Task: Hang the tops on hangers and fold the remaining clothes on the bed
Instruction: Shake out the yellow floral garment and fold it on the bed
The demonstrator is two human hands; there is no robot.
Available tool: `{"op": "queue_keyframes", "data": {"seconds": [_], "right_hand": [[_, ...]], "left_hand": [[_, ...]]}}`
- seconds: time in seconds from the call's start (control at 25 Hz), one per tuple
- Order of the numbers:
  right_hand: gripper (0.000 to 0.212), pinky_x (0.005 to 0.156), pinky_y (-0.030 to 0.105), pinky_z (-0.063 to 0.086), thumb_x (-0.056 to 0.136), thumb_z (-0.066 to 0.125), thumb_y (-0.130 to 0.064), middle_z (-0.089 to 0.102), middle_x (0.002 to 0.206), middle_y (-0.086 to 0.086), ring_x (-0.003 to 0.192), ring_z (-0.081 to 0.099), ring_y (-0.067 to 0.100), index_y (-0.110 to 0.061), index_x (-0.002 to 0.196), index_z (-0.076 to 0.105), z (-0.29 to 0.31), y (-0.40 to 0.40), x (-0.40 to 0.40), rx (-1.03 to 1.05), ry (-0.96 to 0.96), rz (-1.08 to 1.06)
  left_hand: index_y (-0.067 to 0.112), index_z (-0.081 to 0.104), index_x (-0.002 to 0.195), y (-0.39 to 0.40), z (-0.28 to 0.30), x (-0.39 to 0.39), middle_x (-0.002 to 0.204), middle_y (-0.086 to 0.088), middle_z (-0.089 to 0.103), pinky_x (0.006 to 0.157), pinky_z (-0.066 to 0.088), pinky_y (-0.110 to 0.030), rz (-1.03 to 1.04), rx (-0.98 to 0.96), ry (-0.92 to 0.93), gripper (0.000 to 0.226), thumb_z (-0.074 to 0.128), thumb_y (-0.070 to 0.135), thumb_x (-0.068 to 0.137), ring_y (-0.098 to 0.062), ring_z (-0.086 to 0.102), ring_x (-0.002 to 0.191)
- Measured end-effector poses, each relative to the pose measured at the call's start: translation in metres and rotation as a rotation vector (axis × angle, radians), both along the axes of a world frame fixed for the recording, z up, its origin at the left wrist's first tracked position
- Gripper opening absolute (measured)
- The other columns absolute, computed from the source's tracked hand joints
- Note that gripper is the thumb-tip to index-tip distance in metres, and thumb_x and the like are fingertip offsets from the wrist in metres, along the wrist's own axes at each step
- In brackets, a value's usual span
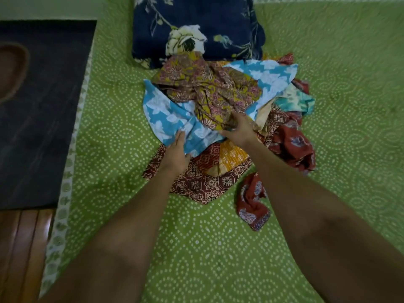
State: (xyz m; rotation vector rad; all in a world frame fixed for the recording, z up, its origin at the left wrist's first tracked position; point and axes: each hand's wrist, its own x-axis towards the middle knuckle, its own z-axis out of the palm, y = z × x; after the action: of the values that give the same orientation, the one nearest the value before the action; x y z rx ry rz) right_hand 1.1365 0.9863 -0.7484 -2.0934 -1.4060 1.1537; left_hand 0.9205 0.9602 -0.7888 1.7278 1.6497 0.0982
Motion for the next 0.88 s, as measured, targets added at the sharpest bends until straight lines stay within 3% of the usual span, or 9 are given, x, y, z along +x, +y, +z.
{"op": "queue_keyframes", "data": {"seconds": [0.12,0.2,0.32,0.44,0.52,0.64,0.72,0.8,0.88], "right_hand": [[0.056,0.098,0.039,0.042,0.086,0.071,-0.03,0.047,0.13,0.013,0.119,0.046,0.03,-0.004,0.129,0.048,-0.007,0.02,-0.01,-0.073,-0.212,0.118],[0.029,0.084,0.037,0.044,0.095,0.058,-0.02,0.055,0.122,0.015,0.109,0.053,0.031,-0.005,0.119,0.054,0.015,0.021,-0.018,-0.077,-0.474,0.255],[0.021,0.092,0.043,0.042,0.1,0.048,-0.025,0.059,0.109,0.011,0.108,0.053,0.03,-0.011,0.108,0.061,0.082,0.019,-0.028,0.072,-0.663,0.38],[0.019,0.093,0.043,0.039,0.098,0.052,-0.031,0.058,0.088,0.008,0.097,0.055,0.027,-0.017,0.087,0.059,0.174,0.021,-0.037,0.107,-0.321,0.406],[0.023,0.078,0.033,0.041,0.096,0.056,-0.023,0.055,0.078,0.007,0.081,0.054,0.021,-0.011,0.076,0.057,0.256,0.015,-0.044,0.162,0.013,0.358],[0.025,0.062,0.016,0.041,0.097,0.053,-0.012,0.051,0.067,0.0,0.063,0.049,0.007,-0.012,0.072,0.051,0.385,-0.012,-0.05,0.204,0.397,0.271],[0.022,0.056,0.015,0.044,0.098,0.049,-0.011,0.059,0.064,-0.007,0.059,0.055,0.001,-0.013,0.076,0.051,0.471,-0.04,-0.056,0.236,0.53,0.234],[0.02,0.055,0.02,0.049,0.099,0.046,-0.012,0.065,0.065,-0.006,0.06,0.061,0.005,-0.014,0.079,0.051,0.548,-0.067,-0.065,0.279,0.648,0.195],[0.02,0.057,0.027,0.05,0.1,0.046,-0.018,0.064,0.073,0.002,0.065,0.063,0.014,-0.016,0.08,0.05,0.62,-0.099,-0.074,0.38,0.756,0.17]], "left_hand": [[0.022,0.013,0.152,0.001,-0.006,-0.006,0.155,-0.012,0.027,0.11,0.035,-0.045,0.053,0.004,-0.085,0.075,0.058,0.011,0.093,-0.034,0.039,0.134],[0.027,0.018,0.15,0.001,0.009,-0.007,0.13,-0.02,0.051,0.091,0.05,-0.051,0.059,0.076,-0.075,0.072,0.056,0.009,0.092,-0.04,0.057,0.107],[0.029,0.019,0.15,0.005,0.065,-0.003,0.111,-0.021,0.055,0.082,0.051,-0.05,0.004,0.099,-0.056,0.069,0.054,0.012,0.093,-0.039,0.058,0.093],[0.029,0.006,0.153,0.02,0.157,0.006,0.156,-0.01,0.019,0.102,0.039,-0.044,-0.054,0.222,-0.083,0.088,0.056,-0.003,0.088,-0.034,0.033,0.136],[0.032,-0.001,0.153,0.025,0.239,0.004,0.161,0.007,-0.008,0.107,0.032,-0.041,-0.127,0.281,-0.097,0.104,0.059,-0.011,0.08,-0.025,0.007,0.147],[0.038,0.011,0.149,0.025,0.336,-0.007,0.155,-0.007,0.025,0.108,0.036,-0.046,-0.132,0.212,-0.114,0.102,0.073,0.02,0.071,-0.028,0.028,0.141],[0.035,0.03,0.144,0.007,0.41,-0.013,0.143,-0.008,0.045,0.101,0.043,-0.032,-0.061,0.183,-0.26,0.082,0.072,0.038,0.073,-0.028,0.046,0.129],[0.018,0.043,0.138,-0.022,0.47,-0.011,0.137,-0.004,0.049,0.079,0.048,-0.017,-0.012,0.156,-0.314,0.052,0.062,0.026,0.091,-0.021,0.047,0.125],[0.004,0.046,0.134,-0.051,0.498,-0.013,0.128,-0.007,0.055,0.082,0.047,-0.02,0.02,0.093,-0.4,0.046,0.062,0.01,0.09,-0.023,0.05,0.121]]}}
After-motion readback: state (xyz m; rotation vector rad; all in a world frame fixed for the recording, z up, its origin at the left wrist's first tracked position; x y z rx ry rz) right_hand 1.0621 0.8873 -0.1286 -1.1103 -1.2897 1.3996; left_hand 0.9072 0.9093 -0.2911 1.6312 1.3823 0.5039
